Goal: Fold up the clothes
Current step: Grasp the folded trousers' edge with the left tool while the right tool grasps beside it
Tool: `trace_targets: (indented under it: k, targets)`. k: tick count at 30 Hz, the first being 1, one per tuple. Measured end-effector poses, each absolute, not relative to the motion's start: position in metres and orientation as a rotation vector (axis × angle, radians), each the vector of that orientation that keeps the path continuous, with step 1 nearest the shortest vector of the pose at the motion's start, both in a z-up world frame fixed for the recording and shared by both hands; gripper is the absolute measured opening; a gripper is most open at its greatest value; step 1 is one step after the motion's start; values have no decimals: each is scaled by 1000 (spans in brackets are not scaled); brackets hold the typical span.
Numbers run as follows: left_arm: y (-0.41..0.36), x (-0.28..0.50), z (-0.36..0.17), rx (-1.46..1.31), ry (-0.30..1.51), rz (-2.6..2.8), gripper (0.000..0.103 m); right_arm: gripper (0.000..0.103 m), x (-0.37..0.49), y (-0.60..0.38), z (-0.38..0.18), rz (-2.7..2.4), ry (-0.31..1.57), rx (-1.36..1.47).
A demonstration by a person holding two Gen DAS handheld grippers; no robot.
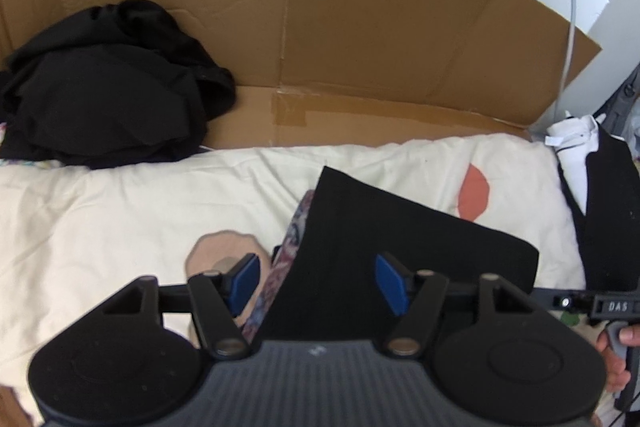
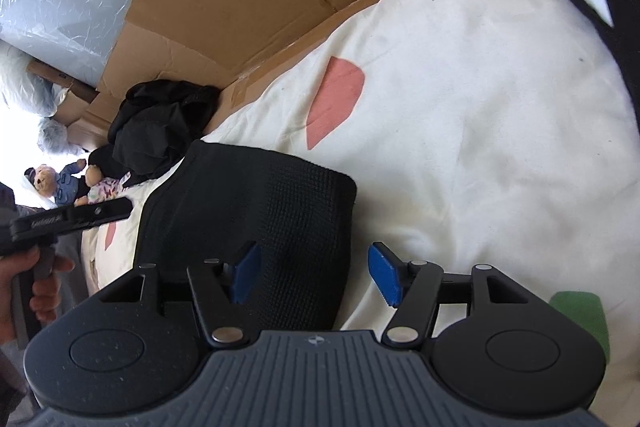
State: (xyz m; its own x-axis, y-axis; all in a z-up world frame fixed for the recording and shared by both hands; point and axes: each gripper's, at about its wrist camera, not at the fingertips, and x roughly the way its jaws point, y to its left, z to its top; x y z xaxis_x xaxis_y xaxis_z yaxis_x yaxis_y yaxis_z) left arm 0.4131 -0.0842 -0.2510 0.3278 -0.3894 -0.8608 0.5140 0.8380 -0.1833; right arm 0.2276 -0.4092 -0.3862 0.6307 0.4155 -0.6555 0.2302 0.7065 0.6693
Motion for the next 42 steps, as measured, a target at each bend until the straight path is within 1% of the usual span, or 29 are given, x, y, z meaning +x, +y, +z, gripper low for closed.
trace_targets:
  k: [3, 11, 13, 20, 23, 25, 28, 29, 31, 32, 34, 35, 36, 38, 39, 40, 41, 42]
  targets:
    - [-91, 419, -257, 158, 1109, -628, 70, 65, 231, -406, -386, 139, 918, 807]
    - [-102, 428, -289, 293, 1159, -625, 71, 65, 238, -402, -389, 154, 944, 795]
    - [-99, 431, -298, 287, 1171, -625, 74, 65, 238, -402, -389, 162, 951, 785]
    - [-90, 439, -325, 212, 1230, -652, 74, 65, 239, -403, -390, 170, 966, 778]
    - [-86, 442, -333, 193, 1237, -667, 78, 65, 240, -402, -392, 166, 960, 786]
    - [-86, 442, -335, 191, 1241, -668, 83, 65, 242, -400, -392, 164, 961, 787]
    - [-88, 444, -339, 207, 1245, -671, 83, 65, 245, -397, -393, 158, 963, 789]
    - [-90, 444, -338, 207, 1247, -678, 81, 65, 247, -396, -394, 151, 962, 797]
    - [-92, 444, -337, 198, 1254, -697, 62, 64, 249, -397, -398, 148, 965, 836]
    - [-93, 444, -337, 193, 1257, -704, 57, 64, 250, -398, -400, 149, 968, 846]
    - [-96, 442, -335, 216, 1250, -708, 53, 63, 251, -399, -401, 150, 970, 848]
    - [-98, 440, -333, 235, 1241, -712, 50, 61, 250, -399, -401, 150, 970, 844]
    - [-98, 439, -332, 239, 1235, -713, 46, 59, 250, -398, -400, 150, 971, 838]
    - [-99, 435, -329, 252, 1216, -716, 40, 49, 249, -397, -399, 147, 974, 824]
    - [-99, 433, -326, 254, 1203, -716, 35, 43, 249, -396, -397, 145, 972, 816]
    - [-98, 432, -324, 249, 1194, -715, 31, 34, 248, -396, -396, 143, 968, 807]
    - [-96, 431, -321, 243, 1185, -714, 29, 27, 247, -395, -394, 140, 964, 799]
    - [-95, 430, -319, 239, 1178, -714, 27, 24, 246, -395, -393, 140, 962, 795]
